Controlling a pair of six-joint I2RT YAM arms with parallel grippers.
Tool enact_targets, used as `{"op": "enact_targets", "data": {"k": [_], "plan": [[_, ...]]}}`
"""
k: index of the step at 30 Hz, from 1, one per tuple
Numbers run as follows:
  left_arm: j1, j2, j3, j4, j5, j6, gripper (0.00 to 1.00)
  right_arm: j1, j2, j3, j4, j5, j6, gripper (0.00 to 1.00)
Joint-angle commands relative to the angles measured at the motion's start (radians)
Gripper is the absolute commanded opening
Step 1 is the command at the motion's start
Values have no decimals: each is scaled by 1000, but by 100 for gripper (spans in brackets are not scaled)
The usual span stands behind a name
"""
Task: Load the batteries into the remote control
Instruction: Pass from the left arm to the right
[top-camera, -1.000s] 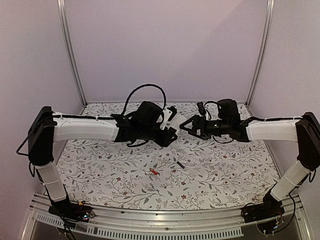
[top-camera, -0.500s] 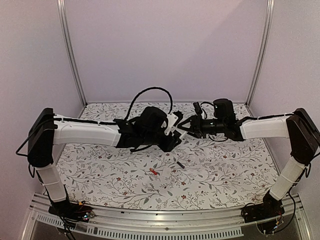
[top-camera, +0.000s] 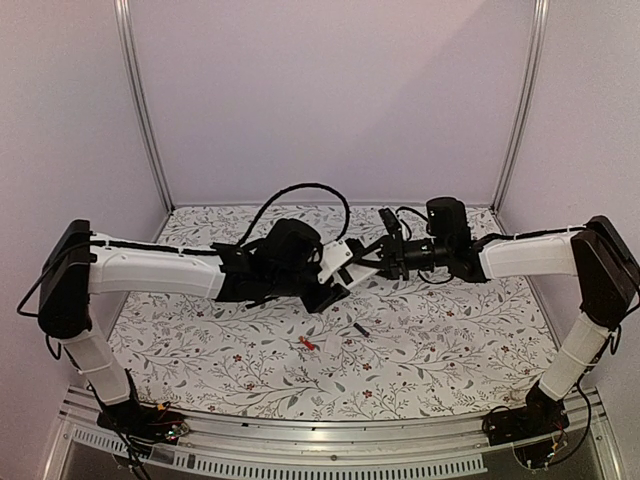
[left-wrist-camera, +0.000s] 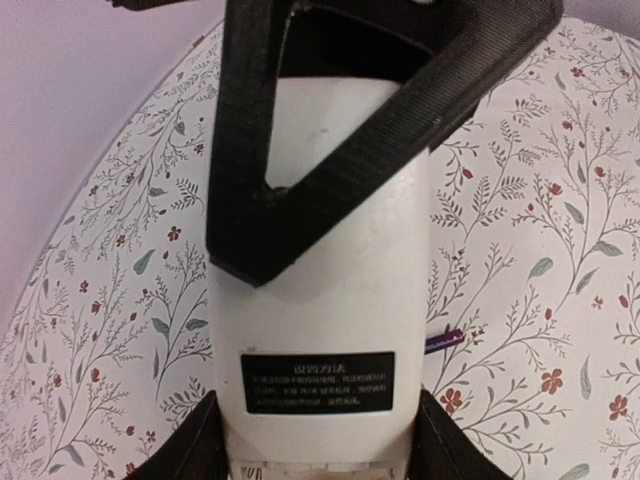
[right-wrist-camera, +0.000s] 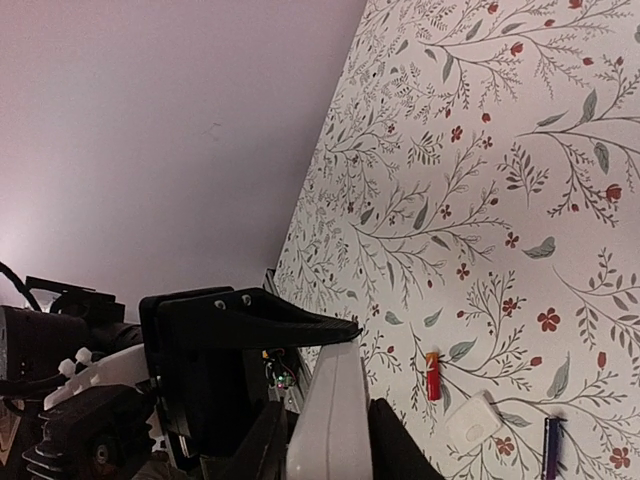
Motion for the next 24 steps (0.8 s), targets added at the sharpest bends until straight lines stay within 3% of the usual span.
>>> {"op": "enact_targets", "data": {"k": [1, 7, 10, 13, 18, 24], "plan": [[-12, -35, -19, 24, 32, 96, 31, 5, 23, 5, -17, -68, -6, 25], [-12, -31, -12, 25, 32, 99, 30, 9, 22, 3, -37, -88, -22, 24], [-12, -29, -8, 22, 29, 100, 31, 10, 22, 3, -57, -91, -41, 14], [-10, -25, 13, -15, 6, 92, 40, 10, 25, 0, -58, -96, -46, 0], [-2, -55, 23, -88, -32, 42, 69, -5, 8, -11, -55, -77, -53, 0], [0, -176, -64, -107, -25, -87, 81, -69, -36, -54, -54, -42, -78, 0]]}}
